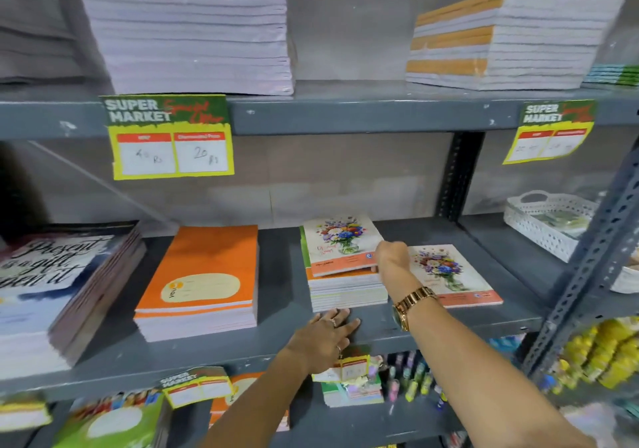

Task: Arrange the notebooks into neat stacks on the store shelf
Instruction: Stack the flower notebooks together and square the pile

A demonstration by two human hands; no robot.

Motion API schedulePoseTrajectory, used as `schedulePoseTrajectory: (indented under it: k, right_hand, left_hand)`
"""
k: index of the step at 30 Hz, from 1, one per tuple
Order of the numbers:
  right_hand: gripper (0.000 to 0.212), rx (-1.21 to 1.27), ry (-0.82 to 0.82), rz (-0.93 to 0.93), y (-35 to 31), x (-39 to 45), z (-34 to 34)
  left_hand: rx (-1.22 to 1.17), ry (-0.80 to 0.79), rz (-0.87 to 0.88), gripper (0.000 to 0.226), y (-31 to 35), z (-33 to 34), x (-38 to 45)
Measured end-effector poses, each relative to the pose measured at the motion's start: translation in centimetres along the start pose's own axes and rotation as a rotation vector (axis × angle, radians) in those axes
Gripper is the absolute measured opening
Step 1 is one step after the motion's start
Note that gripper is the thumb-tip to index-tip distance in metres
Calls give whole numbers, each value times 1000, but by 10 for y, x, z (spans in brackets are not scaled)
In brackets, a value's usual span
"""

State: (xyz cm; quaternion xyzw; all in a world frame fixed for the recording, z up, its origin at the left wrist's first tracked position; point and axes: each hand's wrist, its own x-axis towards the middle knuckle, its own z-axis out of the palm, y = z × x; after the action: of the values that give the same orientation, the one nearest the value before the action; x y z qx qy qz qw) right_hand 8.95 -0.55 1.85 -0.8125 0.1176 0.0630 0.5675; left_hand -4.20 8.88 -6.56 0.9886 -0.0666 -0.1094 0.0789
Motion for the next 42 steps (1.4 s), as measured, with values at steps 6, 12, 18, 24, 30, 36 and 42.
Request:
schedulePoseTrajectory:
  k: [6, 12, 18, 24, 30, 36, 42]
  right_hand:
    - [29, -283, 53, -163, 3, 0, 10]
    - [35, -708, 75, -349, 2, -10, -1]
    - [41, -767, 156, -323, 6, -2, -38]
    - [40, -802, 168, -173, 43, 34, -97]
    - [77, -833, 68, 42, 76, 63, -138]
    - [89, -884, -20, 59, 95, 82, -152]
    - [79, -811, -11, 118, 91, 89, -152]
  left_hand:
    - [10, -3, 3, 50, -4, 0, -4]
    - [-3, -18, -33, 49, 3, -7, -4]
    - [5, -28, -11, 51, 20, -9, 9]
    - [-35, -35, 29, 51, 48, -8, 35]
    - [-45, -47, 25, 55, 66, -12, 63]
    - [4, -30, 51, 56, 81, -9, 80]
    - [31, 17, 55, 55, 81, 7, 84]
